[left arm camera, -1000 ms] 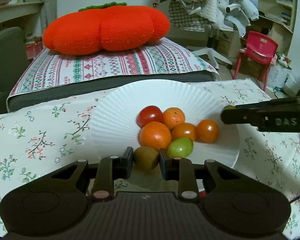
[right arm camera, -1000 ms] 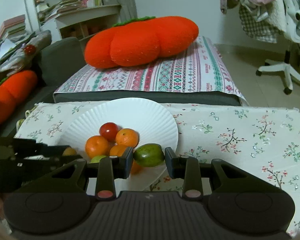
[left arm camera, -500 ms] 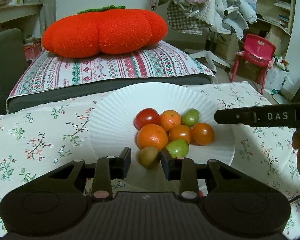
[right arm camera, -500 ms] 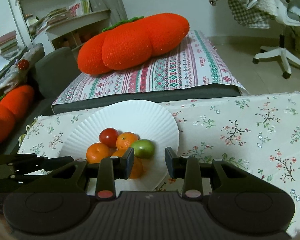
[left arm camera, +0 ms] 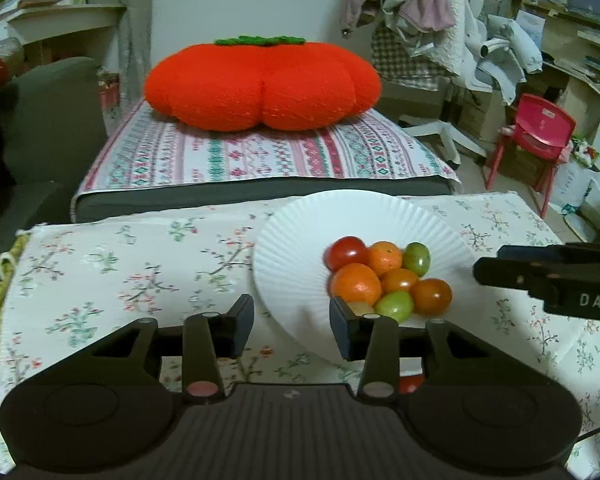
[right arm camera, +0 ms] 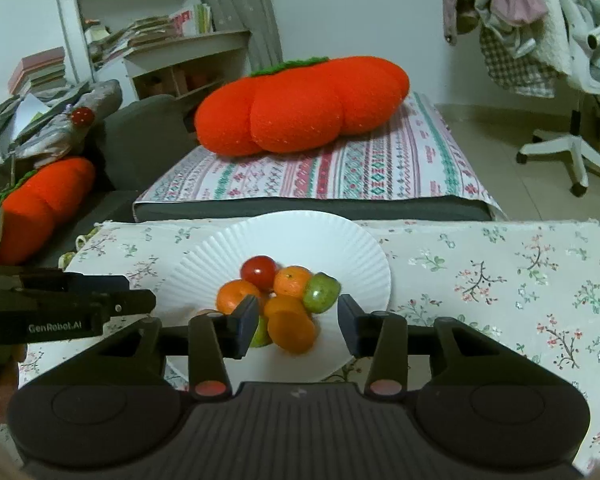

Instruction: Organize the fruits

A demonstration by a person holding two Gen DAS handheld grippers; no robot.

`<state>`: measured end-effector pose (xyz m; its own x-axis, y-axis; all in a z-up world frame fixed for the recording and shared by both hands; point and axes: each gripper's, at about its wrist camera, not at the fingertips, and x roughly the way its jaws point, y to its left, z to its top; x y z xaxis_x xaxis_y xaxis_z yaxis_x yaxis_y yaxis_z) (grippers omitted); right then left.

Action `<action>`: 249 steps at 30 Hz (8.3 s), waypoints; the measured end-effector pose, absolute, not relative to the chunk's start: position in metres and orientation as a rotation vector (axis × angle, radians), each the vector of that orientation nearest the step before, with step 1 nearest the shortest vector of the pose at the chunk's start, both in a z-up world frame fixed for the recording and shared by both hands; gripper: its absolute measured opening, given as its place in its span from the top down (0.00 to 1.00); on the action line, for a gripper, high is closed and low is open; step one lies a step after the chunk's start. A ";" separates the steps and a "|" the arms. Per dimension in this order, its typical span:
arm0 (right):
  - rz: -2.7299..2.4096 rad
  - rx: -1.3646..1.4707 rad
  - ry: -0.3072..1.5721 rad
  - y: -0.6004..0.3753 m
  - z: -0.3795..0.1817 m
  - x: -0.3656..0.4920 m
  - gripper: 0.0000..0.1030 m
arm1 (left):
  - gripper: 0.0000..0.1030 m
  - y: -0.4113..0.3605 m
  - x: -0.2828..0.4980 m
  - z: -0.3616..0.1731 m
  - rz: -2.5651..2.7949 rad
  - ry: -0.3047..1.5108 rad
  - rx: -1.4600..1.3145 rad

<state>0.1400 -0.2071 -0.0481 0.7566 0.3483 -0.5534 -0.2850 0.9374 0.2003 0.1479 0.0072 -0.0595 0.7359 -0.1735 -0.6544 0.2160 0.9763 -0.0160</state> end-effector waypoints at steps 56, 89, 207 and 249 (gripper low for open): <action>0.414 0.006 0.796 -0.155 -0.081 0.098 0.19 | 0.30 0.011 0.096 -0.106 -0.234 0.794 0.214; 0.475 0.014 0.805 -0.139 -0.093 0.116 0.65 | 0.88 0.007 0.106 -0.120 -0.296 0.786 0.193; 0.270 0.119 0.707 -0.199 0.032 0.026 0.00 | 0.11 -0.020 0.024 0.017 -0.010 0.716 0.130; 0.208 0.046 0.691 -0.183 0.017 -0.001 0.00 | 0.11 -0.008 -0.004 0.014 0.043 0.705 0.086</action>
